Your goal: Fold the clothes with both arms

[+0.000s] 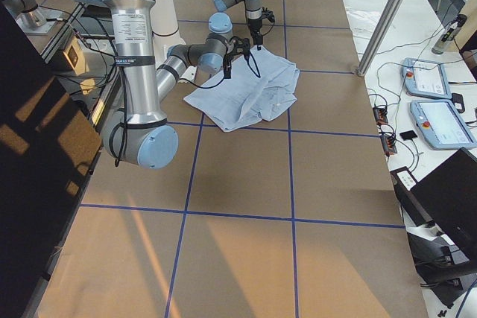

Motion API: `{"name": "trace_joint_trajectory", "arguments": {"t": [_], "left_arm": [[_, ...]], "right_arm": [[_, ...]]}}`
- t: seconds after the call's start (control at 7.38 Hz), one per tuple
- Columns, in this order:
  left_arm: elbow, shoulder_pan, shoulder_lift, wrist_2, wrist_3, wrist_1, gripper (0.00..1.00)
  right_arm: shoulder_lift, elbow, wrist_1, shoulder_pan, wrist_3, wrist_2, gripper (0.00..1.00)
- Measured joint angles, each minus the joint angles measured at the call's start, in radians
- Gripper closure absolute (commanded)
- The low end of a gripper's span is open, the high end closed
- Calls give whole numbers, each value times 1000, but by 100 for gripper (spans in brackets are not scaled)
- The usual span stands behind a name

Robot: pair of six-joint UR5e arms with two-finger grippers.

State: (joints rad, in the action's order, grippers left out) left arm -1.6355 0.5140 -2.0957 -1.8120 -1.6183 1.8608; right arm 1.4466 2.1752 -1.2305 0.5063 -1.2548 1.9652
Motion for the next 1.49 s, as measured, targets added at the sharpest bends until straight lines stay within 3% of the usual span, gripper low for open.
{"name": "trace_joint_trajectory", "arguments": {"t": [0.14,0.68,0.95,1.22,1.49], "left_arm": [[1,0,-1,-1,0,0,100],[-12,8,-11,-10,0,-3,100],[34,78,-56,-10,9,-8,100],[205,180,-177,-8,65,19,100],[472,248,-286,11,123,238,100]], "right_arm": [[0,0,-1,3,0,1,0],[1,-3,-2,14,0,0,0],[1,-4,1,22,0,-1,0],[0,-5,3,35,0,-3,0],[-1,-7,5,47,0,-9,0]]}}
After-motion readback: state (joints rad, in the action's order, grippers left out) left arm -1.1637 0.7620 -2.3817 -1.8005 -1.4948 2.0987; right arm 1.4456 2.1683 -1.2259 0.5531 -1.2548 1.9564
